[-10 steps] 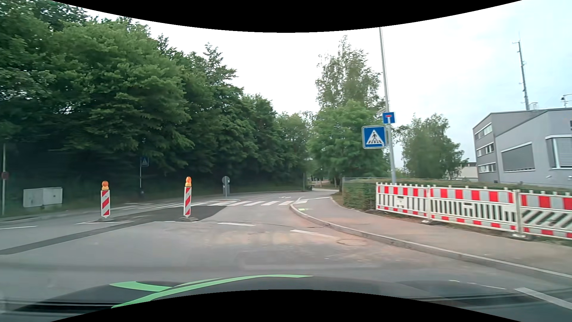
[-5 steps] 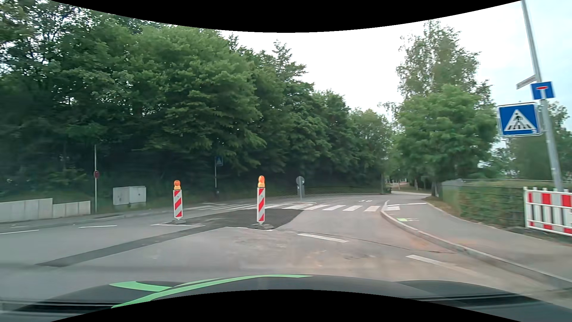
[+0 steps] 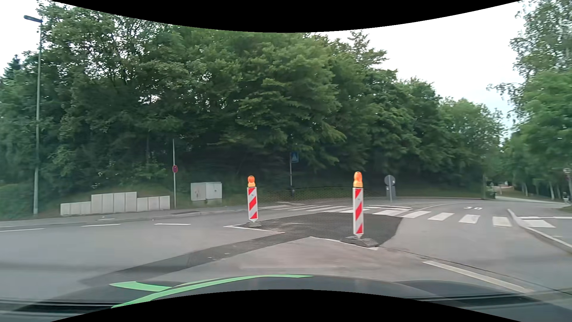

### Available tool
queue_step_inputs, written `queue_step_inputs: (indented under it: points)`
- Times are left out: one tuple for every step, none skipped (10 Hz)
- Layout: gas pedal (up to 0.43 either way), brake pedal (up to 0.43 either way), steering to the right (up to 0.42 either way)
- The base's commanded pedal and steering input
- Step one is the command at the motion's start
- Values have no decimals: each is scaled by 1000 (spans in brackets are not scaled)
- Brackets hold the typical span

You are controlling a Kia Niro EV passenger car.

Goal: Follow the waypoints while adhering to traffic rules and regulations

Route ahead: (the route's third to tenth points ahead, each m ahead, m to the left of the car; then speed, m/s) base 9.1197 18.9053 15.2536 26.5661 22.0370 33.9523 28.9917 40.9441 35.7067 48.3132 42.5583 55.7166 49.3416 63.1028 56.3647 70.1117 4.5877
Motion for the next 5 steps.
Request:
queue_step_inputs:
  points:
    - [67, 0, -512]
    - [67, 0, -512]
    - [67, 0, -512]
    - [67, 0, -513]
    - [67, 0, -513]
